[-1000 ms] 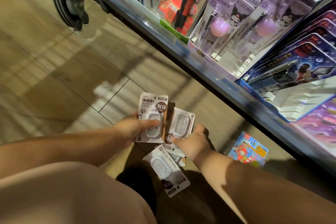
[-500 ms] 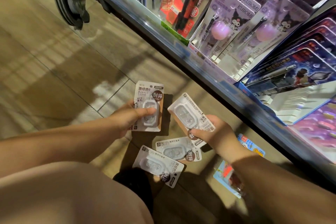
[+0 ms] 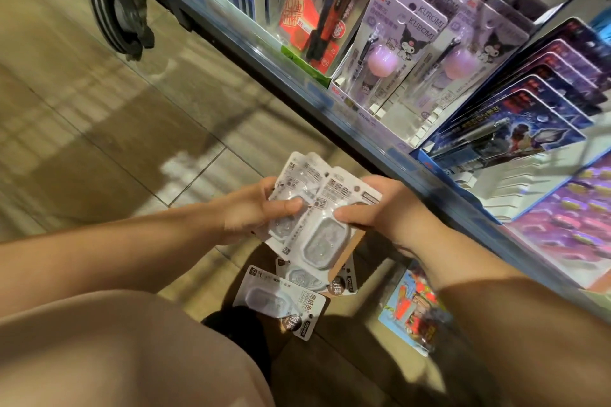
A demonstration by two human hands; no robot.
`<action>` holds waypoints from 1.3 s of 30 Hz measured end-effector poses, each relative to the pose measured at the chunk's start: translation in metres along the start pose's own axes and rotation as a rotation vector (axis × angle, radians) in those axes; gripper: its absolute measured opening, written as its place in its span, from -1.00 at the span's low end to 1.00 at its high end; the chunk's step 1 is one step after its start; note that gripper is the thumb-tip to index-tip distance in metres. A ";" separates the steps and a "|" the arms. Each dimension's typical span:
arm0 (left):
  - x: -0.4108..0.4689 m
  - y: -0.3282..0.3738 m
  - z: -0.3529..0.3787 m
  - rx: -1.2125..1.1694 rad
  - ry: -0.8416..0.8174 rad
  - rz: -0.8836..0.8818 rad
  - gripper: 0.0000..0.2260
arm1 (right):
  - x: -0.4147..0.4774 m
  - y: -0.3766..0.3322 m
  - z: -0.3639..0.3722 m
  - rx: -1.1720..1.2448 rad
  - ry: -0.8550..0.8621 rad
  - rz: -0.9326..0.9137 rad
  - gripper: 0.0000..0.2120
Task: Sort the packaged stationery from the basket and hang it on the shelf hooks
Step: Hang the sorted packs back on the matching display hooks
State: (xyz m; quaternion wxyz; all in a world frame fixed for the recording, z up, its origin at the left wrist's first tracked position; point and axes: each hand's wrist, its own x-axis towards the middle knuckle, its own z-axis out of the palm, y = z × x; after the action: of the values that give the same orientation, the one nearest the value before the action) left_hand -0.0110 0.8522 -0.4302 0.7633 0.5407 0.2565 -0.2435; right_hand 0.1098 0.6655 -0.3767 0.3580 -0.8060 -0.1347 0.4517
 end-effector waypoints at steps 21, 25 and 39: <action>-0.027 -0.043 -0.008 0.052 0.001 -0.040 -0.60 | -0.034 0.090 0.090 -0.735 -0.198 0.224 -0.50; -0.028 -0.051 -0.013 0.056 -0.003 -0.091 -0.47 | -0.037 0.093 0.105 -0.721 -0.150 0.287 -0.61; -0.030 -0.047 -0.007 0.067 -0.022 -0.110 -0.67 | -0.026 0.092 0.100 -0.670 -0.194 0.345 -0.53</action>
State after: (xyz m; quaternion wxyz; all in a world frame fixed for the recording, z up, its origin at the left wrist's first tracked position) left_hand -0.0649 0.8472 -0.4456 0.7329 0.5483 0.2691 -0.2997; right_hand 0.0033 0.6315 -0.4578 -0.0205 -0.8425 -0.1705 0.5106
